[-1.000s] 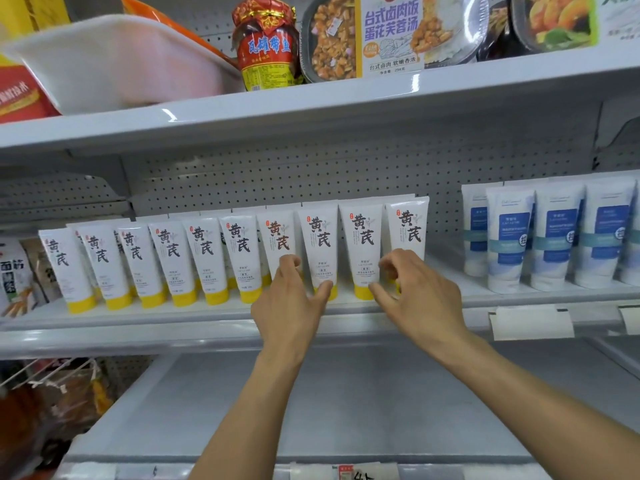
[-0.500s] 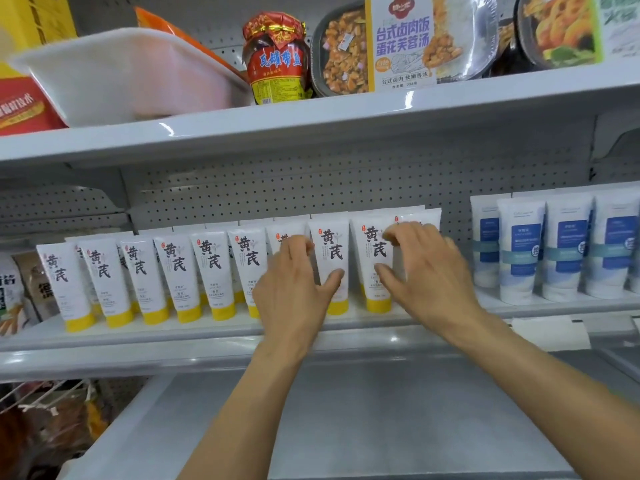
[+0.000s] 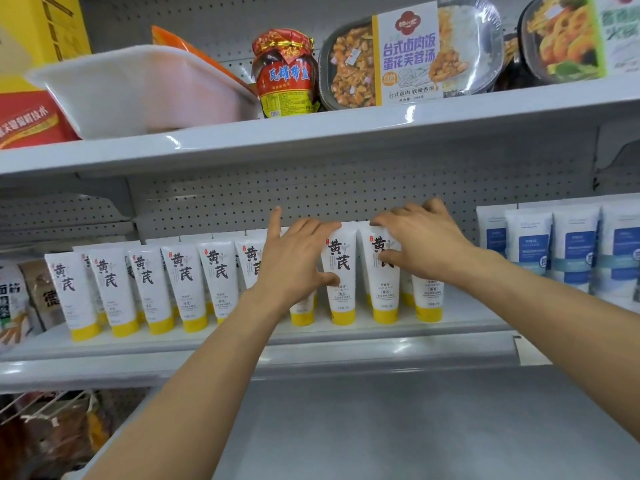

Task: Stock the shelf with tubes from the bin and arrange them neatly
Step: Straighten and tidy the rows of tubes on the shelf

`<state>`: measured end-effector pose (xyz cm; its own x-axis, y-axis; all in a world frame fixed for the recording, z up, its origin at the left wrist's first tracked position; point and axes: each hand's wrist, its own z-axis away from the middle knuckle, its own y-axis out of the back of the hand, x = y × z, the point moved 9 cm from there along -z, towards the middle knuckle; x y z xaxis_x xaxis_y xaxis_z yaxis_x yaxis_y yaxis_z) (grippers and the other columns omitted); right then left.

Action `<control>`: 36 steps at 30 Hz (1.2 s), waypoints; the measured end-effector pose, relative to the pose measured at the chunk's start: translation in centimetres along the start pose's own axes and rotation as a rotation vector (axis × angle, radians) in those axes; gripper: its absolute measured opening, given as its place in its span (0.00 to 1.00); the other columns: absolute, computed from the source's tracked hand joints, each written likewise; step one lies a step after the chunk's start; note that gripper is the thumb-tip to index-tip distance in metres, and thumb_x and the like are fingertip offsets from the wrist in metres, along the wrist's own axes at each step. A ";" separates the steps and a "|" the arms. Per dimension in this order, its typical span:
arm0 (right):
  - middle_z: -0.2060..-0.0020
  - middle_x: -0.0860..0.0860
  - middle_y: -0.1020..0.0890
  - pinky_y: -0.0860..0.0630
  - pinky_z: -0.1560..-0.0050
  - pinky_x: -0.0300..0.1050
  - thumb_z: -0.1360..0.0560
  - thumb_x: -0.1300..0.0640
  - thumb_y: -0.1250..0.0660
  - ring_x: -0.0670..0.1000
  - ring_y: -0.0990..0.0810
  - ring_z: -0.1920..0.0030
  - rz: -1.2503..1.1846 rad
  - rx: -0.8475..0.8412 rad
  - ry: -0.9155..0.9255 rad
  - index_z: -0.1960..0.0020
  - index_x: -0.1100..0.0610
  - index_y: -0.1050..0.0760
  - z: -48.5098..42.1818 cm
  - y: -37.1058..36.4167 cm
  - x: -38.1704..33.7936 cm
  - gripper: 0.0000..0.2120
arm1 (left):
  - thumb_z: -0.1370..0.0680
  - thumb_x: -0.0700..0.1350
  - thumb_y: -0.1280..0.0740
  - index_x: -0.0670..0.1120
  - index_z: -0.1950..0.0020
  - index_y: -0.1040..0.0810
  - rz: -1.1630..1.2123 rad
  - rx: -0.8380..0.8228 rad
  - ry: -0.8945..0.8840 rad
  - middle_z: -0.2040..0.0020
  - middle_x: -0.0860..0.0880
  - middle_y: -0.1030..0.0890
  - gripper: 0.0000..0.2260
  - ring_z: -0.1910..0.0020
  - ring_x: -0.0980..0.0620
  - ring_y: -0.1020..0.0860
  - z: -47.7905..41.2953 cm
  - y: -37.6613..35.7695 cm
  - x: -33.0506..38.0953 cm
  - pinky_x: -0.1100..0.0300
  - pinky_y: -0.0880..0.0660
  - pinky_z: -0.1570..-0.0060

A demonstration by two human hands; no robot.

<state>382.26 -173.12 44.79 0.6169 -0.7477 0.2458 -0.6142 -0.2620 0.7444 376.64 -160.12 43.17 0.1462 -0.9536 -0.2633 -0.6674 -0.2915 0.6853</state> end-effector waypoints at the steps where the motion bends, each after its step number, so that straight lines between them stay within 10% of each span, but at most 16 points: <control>1: 0.39 0.48 0.22 0.39 0.37 0.53 0.25 0.44 0.34 0.52 0.27 0.39 -0.002 0.002 -0.001 0.32 0.48 0.33 0.0 0.0 0.1 0.24 | 0.32 0.65 0.29 0.57 0.25 0.40 0.005 0.005 0.001 0.29 0.56 0.31 0.40 0.28 0.55 0.35 0.0 0.0 0.0 0.42 0.61 0.25; 21: 0.35 0.49 0.26 0.40 0.35 0.53 0.25 0.45 0.35 0.53 0.30 0.35 -0.076 0.016 -0.052 0.30 0.48 0.35 0.5 0.5 0.1 0.25 | 0.28 0.65 0.33 0.57 0.25 0.38 0.099 0.015 0.021 0.29 0.55 0.31 0.34 0.28 0.54 0.36 -0.1 1.3 -0.2 0.43 0.61 0.26; 27: 0.43 0.50 0.23 0.38 0.41 0.50 0.24 0.51 0.35 0.53 0.27 0.41 -0.230 0.294 -0.133 0.38 0.51 0.25 5.0 2.3 0.9 0.15 | 0.25 0.50 0.31 0.50 0.37 0.24 0.431 0.332 0.009 0.43 0.52 0.22 0.17 0.44 0.51 0.26 2.4 4.2 1.8 0.55 0.30 0.44; 36: 0.54 0.46 0.20 0.36 0.53 0.45 0.28 0.56 0.34 0.49 0.22 0.53 -0.383 0.326 -0.237 0.49 0.51 0.22 15.7 -0.2 8.4 0.08 | 0.25 0.51 0.34 0.53 0.38 0.25 0.762 0.245 -0.007 0.47 0.59 0.25 0.16 0.56 0.60 0.26 4.2 2.1 15.5 0.58 0.24 0.59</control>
<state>379.80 -188.97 36.97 0.7220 -0.6684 -0.1790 -0.5111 -0.6896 0.5131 374.43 -175.21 37.65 -0.4186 -0.8831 0.2121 -0.7232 0.4654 0.5103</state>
